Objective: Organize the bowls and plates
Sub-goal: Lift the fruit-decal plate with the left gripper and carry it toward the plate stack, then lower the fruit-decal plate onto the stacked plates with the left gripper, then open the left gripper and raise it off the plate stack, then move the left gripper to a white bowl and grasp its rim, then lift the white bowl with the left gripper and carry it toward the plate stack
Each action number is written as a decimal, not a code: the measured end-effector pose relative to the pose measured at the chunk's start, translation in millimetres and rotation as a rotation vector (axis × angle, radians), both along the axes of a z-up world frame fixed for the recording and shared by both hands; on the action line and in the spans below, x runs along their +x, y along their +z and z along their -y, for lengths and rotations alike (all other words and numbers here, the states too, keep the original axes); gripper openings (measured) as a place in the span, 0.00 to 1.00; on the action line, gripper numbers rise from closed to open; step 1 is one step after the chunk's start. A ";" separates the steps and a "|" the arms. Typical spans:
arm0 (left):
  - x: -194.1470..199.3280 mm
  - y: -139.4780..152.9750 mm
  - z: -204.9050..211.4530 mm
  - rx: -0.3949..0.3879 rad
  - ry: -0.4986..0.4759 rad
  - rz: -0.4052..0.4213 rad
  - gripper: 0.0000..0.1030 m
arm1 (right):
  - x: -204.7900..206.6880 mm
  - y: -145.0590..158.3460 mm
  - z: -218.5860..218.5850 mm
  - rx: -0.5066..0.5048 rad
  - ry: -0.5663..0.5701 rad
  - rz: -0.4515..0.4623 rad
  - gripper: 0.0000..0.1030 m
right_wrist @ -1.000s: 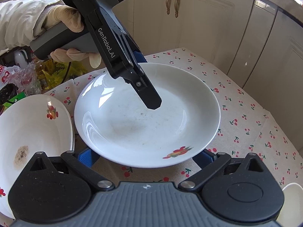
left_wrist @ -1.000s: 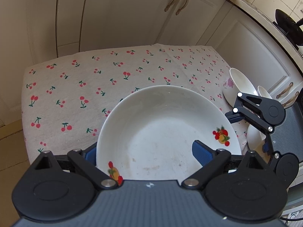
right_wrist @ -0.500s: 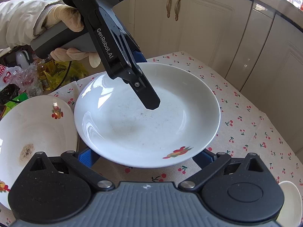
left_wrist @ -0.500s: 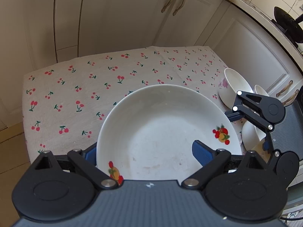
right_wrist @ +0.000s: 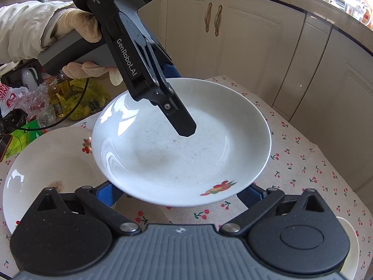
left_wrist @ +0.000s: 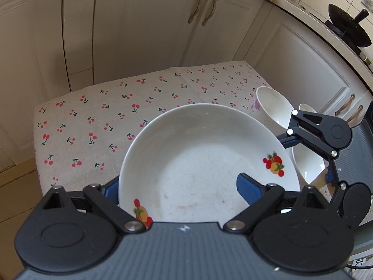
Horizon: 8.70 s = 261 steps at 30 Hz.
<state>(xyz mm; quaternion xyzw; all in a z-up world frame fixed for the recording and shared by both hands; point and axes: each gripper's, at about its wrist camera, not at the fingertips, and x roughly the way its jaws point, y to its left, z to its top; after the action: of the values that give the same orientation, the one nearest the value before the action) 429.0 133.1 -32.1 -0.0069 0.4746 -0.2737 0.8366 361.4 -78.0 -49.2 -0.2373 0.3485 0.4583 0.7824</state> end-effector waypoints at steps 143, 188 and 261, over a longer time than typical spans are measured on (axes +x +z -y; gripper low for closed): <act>-252.4 33.1 55.5 -0.007 0.147 0.304 0.98 | -213.9 11.2 76.3 0.144 -0.538 0.127 1.00; -79.6 -6.1 219.8 0.118 0.009 0.173 0.85 | -110.6 -37.8 148.3 0.100 -0.615 0.224 1.00; -214.7 -8.1 235.5 0.025 -0.110 0.115 0.72 | -248.1 -5.4 167.1 0.112 -0.534 0.192 0.84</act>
<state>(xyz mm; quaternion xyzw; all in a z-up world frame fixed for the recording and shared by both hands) 214.4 -102.4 -40.1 0.0453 0.4288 -0.3130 0.8462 113.2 -245.1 -54.6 -0.1359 0.2973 0.2300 0.9166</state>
